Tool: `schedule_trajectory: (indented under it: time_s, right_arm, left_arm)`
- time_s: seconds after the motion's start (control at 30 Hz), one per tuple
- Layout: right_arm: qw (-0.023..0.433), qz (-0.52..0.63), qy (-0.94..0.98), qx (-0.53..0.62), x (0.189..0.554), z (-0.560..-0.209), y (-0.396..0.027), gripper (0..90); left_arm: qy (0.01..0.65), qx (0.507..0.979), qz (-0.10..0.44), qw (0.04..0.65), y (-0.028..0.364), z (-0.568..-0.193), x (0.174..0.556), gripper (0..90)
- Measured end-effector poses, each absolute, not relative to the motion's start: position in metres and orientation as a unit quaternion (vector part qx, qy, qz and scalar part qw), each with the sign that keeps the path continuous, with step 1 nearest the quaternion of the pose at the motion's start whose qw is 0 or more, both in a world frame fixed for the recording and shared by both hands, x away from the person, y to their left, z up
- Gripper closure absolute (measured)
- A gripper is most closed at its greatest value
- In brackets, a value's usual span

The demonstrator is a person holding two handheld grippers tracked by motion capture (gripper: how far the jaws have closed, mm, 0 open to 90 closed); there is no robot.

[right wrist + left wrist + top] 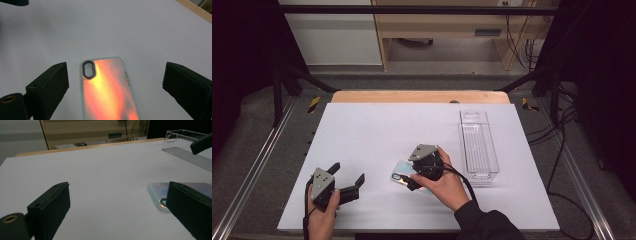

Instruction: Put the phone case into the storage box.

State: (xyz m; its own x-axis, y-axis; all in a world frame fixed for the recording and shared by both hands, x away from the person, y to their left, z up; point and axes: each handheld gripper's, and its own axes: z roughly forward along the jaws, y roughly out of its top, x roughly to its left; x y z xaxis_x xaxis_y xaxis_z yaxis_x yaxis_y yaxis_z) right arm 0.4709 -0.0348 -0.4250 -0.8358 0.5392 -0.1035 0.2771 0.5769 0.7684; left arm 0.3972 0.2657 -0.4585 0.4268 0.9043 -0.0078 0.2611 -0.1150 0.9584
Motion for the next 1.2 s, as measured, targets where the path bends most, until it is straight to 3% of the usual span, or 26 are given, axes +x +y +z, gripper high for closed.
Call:
schedule_trajectory:
  time_s: [1.2]
  right_arm:
    - [0.138,0.328,0.907,0.227,0.484,-0.452,-0.033,7.9]
  left_arm:
    - [0.42,0.685,0.308,0.51,0.262,-0.459,0.397,4.8]
